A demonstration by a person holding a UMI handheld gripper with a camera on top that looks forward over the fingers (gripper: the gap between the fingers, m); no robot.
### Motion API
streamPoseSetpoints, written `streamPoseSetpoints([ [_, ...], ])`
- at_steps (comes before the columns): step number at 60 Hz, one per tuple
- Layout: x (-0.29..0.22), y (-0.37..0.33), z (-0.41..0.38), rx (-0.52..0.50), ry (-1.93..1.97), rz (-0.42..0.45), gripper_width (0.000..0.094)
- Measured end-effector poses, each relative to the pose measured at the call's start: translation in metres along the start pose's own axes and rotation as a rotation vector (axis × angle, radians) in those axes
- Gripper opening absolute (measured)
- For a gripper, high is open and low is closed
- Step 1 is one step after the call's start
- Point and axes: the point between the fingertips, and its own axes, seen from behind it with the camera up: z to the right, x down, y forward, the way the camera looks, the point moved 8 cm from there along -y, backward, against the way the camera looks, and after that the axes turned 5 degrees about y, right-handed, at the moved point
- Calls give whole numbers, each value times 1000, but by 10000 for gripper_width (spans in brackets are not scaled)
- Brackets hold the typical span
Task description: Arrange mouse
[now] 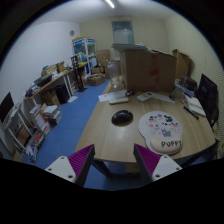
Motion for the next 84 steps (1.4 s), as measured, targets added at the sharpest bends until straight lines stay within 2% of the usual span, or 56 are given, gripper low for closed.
streamPoseSetpoints([
  [14, -6, 37, 3, -24, 11, 10, 808],
  [19, -20, 93, 6, -22, 6, 14, 811],
  [34, -22, 183, 11, 11, -19, -42, 819],
  [35, -23, 187, 13, 22, -26, -37, 877],
  [36, -28, 188, 14, 27, -36, -14, 807],
  [37, -29, 192, 14, 31, -46, -13, 802],
  [57, -79, 260, 13, 97, -22, 18, 831],
  [63, -91, 276, 13, 101, -15, 34, 794],
  [64, -92, 277, 13, 103, -15, 37, 823],
  [67, -93, 280, 14, 107, -10, 53, 615],
  [73, -91, 280, 14, 103, -4, 49, 533],
  [78, -93, 279, 12, 90, -4, 16, 417],
  [84, -94, 266, 1, 31, -53, -16, 396],
])
